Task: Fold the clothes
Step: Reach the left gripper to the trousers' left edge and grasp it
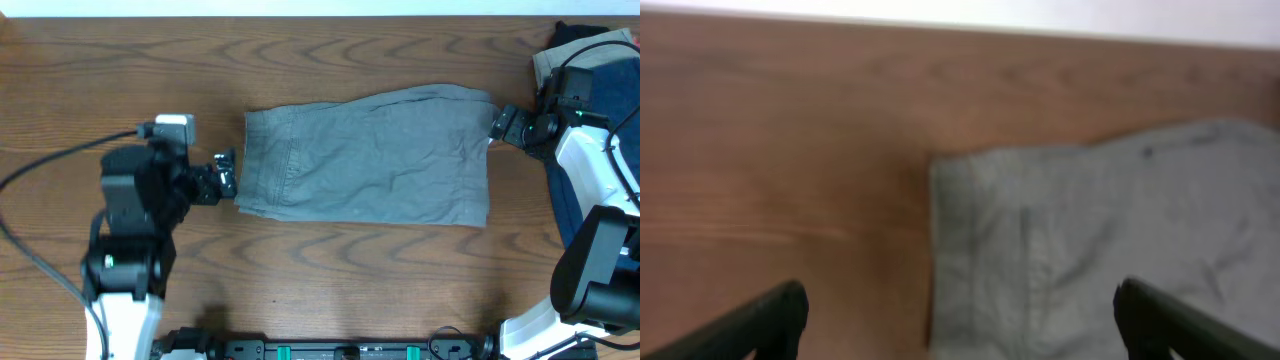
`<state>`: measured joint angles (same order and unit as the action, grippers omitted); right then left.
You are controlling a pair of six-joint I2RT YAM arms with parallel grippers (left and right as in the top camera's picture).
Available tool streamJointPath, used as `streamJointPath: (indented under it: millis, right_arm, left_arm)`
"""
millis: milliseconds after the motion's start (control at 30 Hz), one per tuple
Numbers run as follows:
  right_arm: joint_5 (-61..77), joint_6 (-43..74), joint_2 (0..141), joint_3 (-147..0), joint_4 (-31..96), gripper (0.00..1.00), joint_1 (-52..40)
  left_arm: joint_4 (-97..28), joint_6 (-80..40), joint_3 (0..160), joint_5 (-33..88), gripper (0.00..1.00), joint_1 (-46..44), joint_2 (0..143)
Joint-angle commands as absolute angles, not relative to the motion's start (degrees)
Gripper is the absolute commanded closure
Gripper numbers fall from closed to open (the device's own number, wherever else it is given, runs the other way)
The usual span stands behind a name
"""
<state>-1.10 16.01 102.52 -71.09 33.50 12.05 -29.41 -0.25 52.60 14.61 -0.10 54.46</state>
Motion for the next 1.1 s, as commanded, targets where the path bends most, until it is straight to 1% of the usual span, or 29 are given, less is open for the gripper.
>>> streamJointPath:
  millis: [0,133,167,233,567,767,933,1067]
  right_arm:
    - [-1.7,15.4,103.0,-71.6,33.5,0.01,12.3]
    - [-1.7,15.4,103.0,-71.6,33.5,0.01,12.3]
    - [-1.7,15.4,103.0,-71.6,33.5,0.01,12.3]
    - [-1.7,15.4,103.0,-71.7,33.5,0.01,12.3]
    - [-1.7,15.4,103.0,-71.6,33.5,0.01,12.3]
    - [-1.7,15.4,103.0,-71.6,33.5,0.01,12.3]
    - [-1.7,15.4,103.0,-71.6,33.5,0.01,12.3]
    - [-1.7,15.4,103.0,-71.6,33.5,0.01,12.3]
  left_arm:
    - [-37.5,-0.9,62.3,19.6,0.02,0.1,62.9]
    - [-55.5,0.9,76.3,19.2,0.02,0.1,75.8]
    - [-58.9,1.0,79.3,19.2,0.02,0.1,78.7]
    - [-61.5,1.0,83.0,19.2,0.02,0.1,83.2]
    - [-50.8,-0.8,83.5,18.5,0.02,0.1,95.5]
    - [-49.8,-0.7,83.5,23.3,0.02,0.1,103.1]
    - [-50.0,-0.7,83.5,23.6,0.02,0.1,108.6]
    - [-50.0,2.5,83.5,28.3,0.02,0.4,112.5]
